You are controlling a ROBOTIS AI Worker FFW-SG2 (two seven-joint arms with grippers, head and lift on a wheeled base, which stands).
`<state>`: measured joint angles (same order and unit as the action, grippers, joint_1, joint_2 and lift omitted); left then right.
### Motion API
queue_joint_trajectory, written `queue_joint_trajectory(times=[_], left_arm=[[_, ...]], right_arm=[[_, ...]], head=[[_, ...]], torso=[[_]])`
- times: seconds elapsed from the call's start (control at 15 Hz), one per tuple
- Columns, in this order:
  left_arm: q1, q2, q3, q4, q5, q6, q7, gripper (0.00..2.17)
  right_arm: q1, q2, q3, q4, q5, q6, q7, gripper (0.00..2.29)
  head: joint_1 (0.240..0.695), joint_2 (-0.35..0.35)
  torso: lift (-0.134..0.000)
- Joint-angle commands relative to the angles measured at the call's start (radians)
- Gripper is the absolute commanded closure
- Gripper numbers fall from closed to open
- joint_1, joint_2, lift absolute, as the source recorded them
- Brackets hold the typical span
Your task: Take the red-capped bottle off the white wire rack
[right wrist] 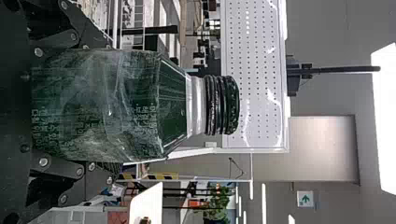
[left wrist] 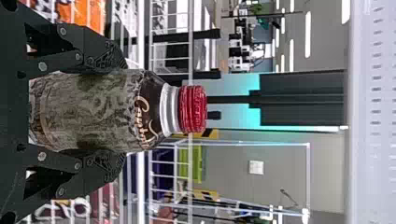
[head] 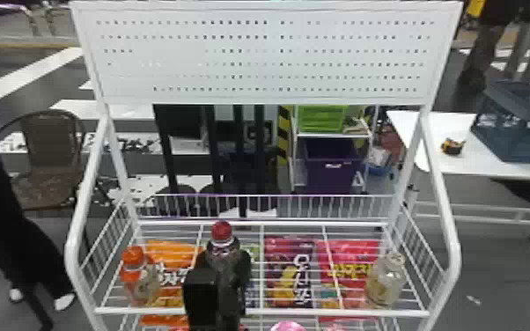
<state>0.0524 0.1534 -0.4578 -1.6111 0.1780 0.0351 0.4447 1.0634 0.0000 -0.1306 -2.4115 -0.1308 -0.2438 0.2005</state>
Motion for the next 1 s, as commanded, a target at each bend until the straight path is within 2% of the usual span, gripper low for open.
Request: queue_joint_trajectory(times=[0.0, 0.13, 0.27, 0.47, 0.6, 0.73, 0.93], left_arm=[[0.103, 0.029, 0.008, -0.247, -0.005, 0.115, 0.008, 2.10], [0.216, 0.072, 0.034, -0.489, -0.034, 0.207, 0.008, 2.10], [0.337, 0.110, 0.097, -0.668, -0.038, 0.231, 0.008, 2.10], [0.503, 0.127, 0.218, -0.826, -0.069, 0.231, -0.015, 2.10], [0.584, 0.127, 0.310, -0.863, -0.069, 0.203, -0.041, 2.10], [0.612, 0.124, 0.395, -0.826, -0.069, 0.154, -0.060, 2.10], [0.624, 0.095, 0.499, -0.750, -0.035, 0.105, -0.089, 2.10]], right_arm=[[-0.008, 0.000, 0.000, -0.003, 0.000, 0.013, 0.000, 1.13], [-0.016, 0.000, 0.000, -0.004, 0.000, 0.038, -0.001, 1.13], [-0.022, 0.000, 0.000, -0.003, 0.002, 0.050, 0.000, 1.13], [-0.034, 0.000, 0.003, 0.000, 0.008, 0.065, -0.001, 1.13], [-0.039, 0.001, 0.006, 0.002, 0.013, 0.068, -0.001, 1.13], [-0.040, 0.001, 0.009, 0.002, 0.013, 0.074, 0.000, 1.13], [-0.031, 0.001, 0.011, 0.002, 0.008, 0.065, 0.000, 1.13]], head=[[0.499, 0.000], [0.499, 0.000], [0.499, 0.000], [0.499, 0.000], [0.499, 0.000], [0.499, 0.000], [0.499, 0.000]], torso=[[0.000], [0.000], [0.000], [0.000], [0.000], [0.000], [0.000]])
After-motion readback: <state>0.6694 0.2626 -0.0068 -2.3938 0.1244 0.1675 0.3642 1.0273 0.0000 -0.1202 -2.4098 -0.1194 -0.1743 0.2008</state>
